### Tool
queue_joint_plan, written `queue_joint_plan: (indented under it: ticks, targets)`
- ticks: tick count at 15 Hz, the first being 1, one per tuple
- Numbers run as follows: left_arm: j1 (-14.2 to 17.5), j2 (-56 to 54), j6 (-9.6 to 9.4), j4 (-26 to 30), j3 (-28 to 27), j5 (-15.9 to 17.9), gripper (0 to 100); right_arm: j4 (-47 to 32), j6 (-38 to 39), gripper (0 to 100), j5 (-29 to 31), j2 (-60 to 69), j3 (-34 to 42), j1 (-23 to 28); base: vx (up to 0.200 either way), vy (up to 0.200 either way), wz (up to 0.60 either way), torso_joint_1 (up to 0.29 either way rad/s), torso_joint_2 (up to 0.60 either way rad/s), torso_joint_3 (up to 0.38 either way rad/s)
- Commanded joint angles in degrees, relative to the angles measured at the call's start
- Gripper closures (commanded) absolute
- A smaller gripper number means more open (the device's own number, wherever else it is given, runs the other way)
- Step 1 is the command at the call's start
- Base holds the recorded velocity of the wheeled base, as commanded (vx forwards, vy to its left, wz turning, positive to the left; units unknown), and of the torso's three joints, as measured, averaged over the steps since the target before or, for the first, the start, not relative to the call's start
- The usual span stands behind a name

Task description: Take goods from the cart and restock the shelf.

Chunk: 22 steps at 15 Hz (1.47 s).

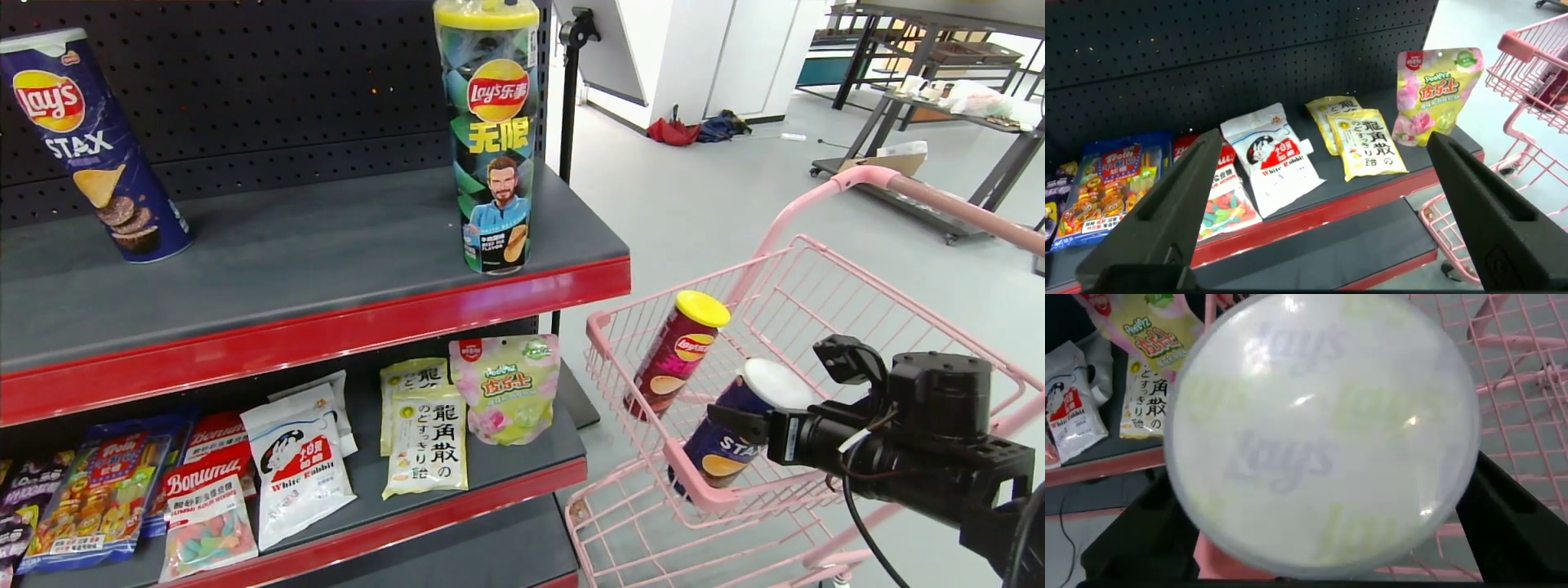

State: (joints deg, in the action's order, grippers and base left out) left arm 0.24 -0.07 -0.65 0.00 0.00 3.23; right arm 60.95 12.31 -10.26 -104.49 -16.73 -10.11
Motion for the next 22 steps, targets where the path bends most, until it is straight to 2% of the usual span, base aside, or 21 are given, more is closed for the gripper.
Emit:
queue_joint_plan:
  ticks: [1,3,4,9,12,15,16,17,18,20,21,22]
  targets:
    - [0.02,0.07,0.03,0.0,0.0,0.02,0,0.04,-0.01,0,-0.11,-1.69,-0.24,-0.18,0.0,0.0,0.0,0.0,0.0,0.0]
    - [0.02,0.07,0.03,0.0,-0.09,0.02,0,0.48,-0.01,0,-0.02,-2.48,-0.59,-0.27,0.0,0.0,0.0,0.0,0.0,0.0]
    - [0.02,0.07,-0.06,0.0,0.0,0.02,0,0.57,-0.01,100,-0.02,-2.83,-0.59,-0.35,0.0,0.0,0.0,0.0,0.0,0.0]
    - [0.02,0.07,-0.06,0.0,0.0,0.02,0,1.27,-0.1,100,0.07,-2.74,-0.24,-0.53,0.0,0.0,0.0,0.0,0.0,0.0]
    - [0.02,0.07,0.03,0.0,0.0,0.02,0,0.66,-0.62,100,1.91,3.32,-1.38,-0.53,0.0,0.0,0.0,0.0,0.0,0.0]
    - [0.02,0.07,0.03,0.0,0.0,0.02,0,-3.56,-3.26,100,2.0,10.88,-7.44,-0.27,0.0,0.0,0.0,0.0,0.0,0.0]
    - [0.02,0.07,0.03,0.0,0.0,0.02,0,-7.43,-4.4,100,2.09,14.05,-9.64,-0.18,0.0,0.0,0.0,0.0,0.0,0.0]
    - [0.02,0.07,0.03,0.0,0.0,0.02,0,-16.39,-6.42,100,2.0,20.64,-13.33,-0.18,0.0,0.0,0.0,0.0,0.0,0.0]
    - [0.02,0.07,0.03,0.0,0.0,0.02,0,-20.08,-7.13,100,2.09,23.01,-14.74,-0.18,0.0,0.0,0.0,0.0,0.0,0.0]
    - [0.02,0.07,0.03,0.0,0.0,0.02,0,-42.14,-11.26,100,3.41,37.16,-24.23,0.53,0.0,0.0,0.0,0.0,0.0,0.0]
    - [0.02,0.07,0.03,0.0,0.0,0.02,0,-48.12,-11.7,100,6.05,41.12,-26.34,1.14,0.0,0.0,0.0,0.0,0.0,0.0]
    - [0.02,0.07,0.03,0.0,-0.09,0.02,0,-60.95,-14.6,100,13.43,50.08,-28.45,2.72,0.0,0.0,0.0,0.0,0.0,0.0]
